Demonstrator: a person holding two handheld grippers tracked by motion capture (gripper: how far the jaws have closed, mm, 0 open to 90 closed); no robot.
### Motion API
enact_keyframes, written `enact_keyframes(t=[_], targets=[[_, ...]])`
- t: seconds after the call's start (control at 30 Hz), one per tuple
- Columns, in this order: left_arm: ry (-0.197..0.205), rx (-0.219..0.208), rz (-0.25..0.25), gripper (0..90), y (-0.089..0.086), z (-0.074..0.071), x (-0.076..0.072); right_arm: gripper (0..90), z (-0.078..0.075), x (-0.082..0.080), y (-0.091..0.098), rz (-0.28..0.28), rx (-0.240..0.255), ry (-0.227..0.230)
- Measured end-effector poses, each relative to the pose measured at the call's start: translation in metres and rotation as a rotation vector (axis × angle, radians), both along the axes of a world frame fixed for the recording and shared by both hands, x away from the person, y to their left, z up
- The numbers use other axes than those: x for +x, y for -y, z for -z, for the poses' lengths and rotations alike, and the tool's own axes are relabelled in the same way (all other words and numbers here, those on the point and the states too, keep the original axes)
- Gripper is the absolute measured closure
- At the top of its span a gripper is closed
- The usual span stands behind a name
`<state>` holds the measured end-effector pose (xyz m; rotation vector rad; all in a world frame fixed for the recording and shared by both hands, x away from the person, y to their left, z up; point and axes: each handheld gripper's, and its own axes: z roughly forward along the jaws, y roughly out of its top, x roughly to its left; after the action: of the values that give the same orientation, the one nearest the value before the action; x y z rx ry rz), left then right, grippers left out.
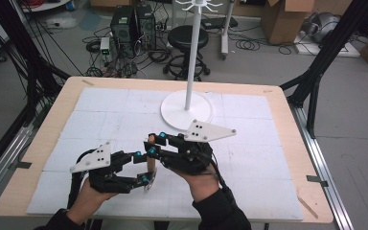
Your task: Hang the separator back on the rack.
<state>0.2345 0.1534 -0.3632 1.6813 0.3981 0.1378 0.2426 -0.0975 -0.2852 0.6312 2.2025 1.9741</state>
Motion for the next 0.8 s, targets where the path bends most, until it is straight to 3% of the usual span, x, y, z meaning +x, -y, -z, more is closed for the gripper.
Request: enact_keyframes(t=[0.27, 0.57, 0.63, 0.67, 0.73, 0.8], targets=[[0.013, 0.031, -0.008, 67.1, 0.0041, -0.0015, -0.0035, 69.8, 0.003, -0.0044, -0.0022, 0.015, -0.001, -0.002], [-0.016, 0.059, -0.03, 70.6, 0.0059, -0.0014, -0.0043, 69.7, 0.0085, -0.004, -0.0032, 0.029, 0.002, -0.014], [-0.027, 0.055, -0.018, 70.6, 0.0053, -0.0016, -0.0037, 68.2, 0.0092, -0.003, -0.003, 0.027, 0.019, -0.039], [-0.03, 0.034, 0.009, 70.7, 0.0039, -0.0026, -0.0038, 48.2, 0.0098, -0.0028, -0.0015, 0.025, 0.049, -0.054], [-0.028, 0.003, 0.052, 70.7, 0.0027, -0.0051, -0.0043, 34.8, 0.0096, -0.0016, 0.0003, 0.006, 0.053, -0.049], [-0.02, -0.024, 0.097, 70.7, 0.0018, -0.0081, -0.0049, 24.5, 0.0102, -0.0006, 0.0045, -0.052, 0.048, 0.001]])
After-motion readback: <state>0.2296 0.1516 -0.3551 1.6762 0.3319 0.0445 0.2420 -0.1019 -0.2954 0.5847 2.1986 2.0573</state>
